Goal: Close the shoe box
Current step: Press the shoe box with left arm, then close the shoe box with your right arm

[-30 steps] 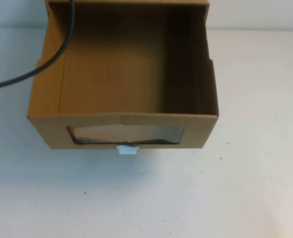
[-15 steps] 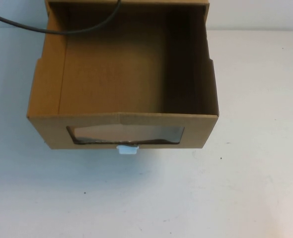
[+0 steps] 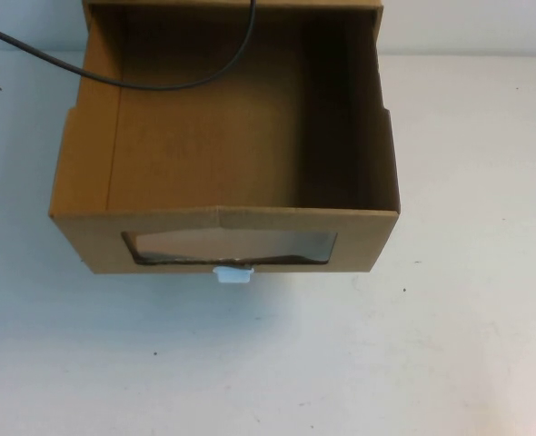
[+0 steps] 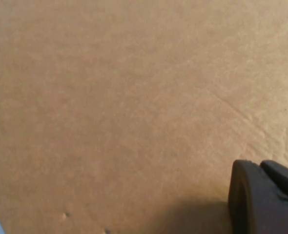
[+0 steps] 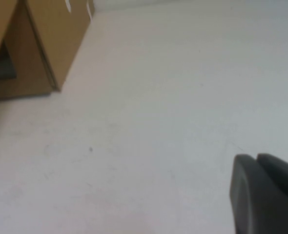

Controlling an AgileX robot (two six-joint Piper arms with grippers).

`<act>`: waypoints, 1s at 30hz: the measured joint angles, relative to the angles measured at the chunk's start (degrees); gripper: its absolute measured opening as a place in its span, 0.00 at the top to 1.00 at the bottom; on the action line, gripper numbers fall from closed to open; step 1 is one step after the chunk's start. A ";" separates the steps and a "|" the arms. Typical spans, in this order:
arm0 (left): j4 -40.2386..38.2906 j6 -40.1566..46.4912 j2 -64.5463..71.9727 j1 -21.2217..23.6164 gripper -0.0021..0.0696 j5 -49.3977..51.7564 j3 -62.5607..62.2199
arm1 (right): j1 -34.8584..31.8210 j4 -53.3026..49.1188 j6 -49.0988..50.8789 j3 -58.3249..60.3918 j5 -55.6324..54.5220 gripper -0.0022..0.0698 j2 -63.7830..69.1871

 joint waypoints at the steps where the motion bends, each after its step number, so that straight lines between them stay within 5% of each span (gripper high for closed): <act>1: 0.00 -0.19 0.25 0.00 0.97 0.00 -0.03 | 0.00 2.20 0.00 0.00 -1.40 0.99 0.00; 8: -0.21 -0.84 0.62 0.00 0.97 0.00 -0.50 | 0.00 29.29 0.00 0.00 -12.72 0.99 0.00; 12: -0.21 -0.97 0.62 0.00 0.97 0.00 -0.50 | 0.00 36.57 0.00 0.00 -15.03 0.99 0.00; 18: -0.32 -1.88 0.62 0.00 0.97 0.11 -0.58 | 0.00 37.12 -0.03 -9.61 2.04 0.99 4.26; 24: -0.32 -2.30 0.62 0.00 0.97 0.11 -0.58 | 0.00 27.75 -5.06 -28.32 29.59 0.99 24.07; 30: -0.32 -2.71 0.62 0.00 0.97 0.11 -0.58 | 0.00 24.57 -11.42 -42.05 43.86 0.99 41.09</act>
